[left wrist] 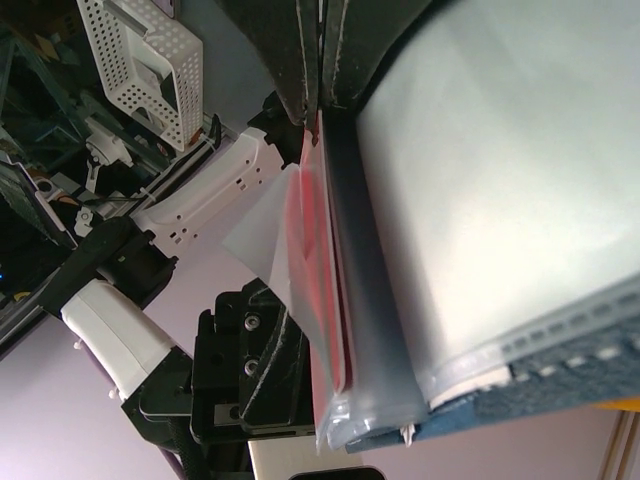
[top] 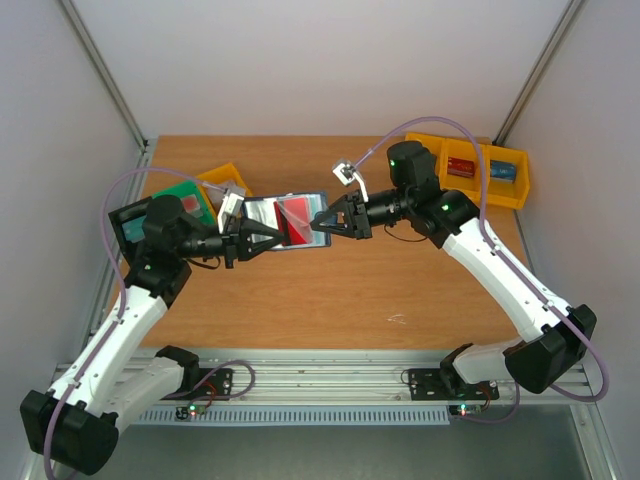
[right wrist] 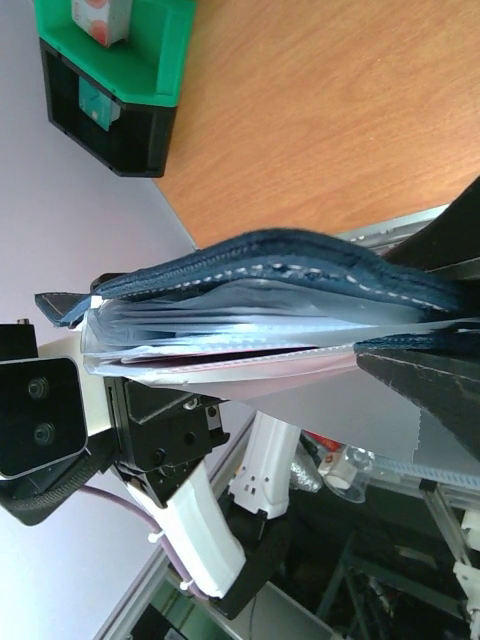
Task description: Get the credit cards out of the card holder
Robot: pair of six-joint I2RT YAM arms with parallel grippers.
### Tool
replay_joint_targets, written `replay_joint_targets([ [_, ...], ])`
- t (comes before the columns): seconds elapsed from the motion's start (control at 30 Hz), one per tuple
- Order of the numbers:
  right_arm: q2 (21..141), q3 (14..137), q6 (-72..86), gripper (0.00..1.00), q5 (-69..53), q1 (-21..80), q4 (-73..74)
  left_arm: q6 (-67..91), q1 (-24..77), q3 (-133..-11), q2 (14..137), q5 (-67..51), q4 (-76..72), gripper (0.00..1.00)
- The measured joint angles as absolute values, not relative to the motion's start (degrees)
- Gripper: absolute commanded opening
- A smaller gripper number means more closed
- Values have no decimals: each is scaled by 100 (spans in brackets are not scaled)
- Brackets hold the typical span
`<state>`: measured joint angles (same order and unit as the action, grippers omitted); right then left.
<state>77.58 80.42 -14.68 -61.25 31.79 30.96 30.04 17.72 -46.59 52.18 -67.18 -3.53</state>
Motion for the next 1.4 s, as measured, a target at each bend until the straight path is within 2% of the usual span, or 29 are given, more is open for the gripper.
replay_joint_targets([
  [0.33, 7754, 8042, -1487, 1, -6101, 3175, 3153, 2954, 1769, -4644, 5216, -6724, -364, 18],
  [0.47, 7754, 8042, -1481, 1, -6082, 3175, 3151, 2827, 1776, -4644, 5210, -6737, -290, 20],
  [0.73, 7758, 8042, -1393, 1, -6090, 3170, 3151, 2543, 1918, -4644, 5212, -6587, -121, 14],
  [0.8, 7762, 8042, -1382, 1, -6106, 3164, 3151, 2495, 1955, -4644, 5212, -6495, -115, 6],
  [0.87, 7762, 8042, -1378, 1, -6130, 3148, 3151, 2471, 1966, -4646, 5223, -6431, -108, 3],
  [1.4, 7760, 8042, -1553, 1, -6184, 2993, 3301, 2554, 1822, -4644, 5231, -6460, -60, 1],
])
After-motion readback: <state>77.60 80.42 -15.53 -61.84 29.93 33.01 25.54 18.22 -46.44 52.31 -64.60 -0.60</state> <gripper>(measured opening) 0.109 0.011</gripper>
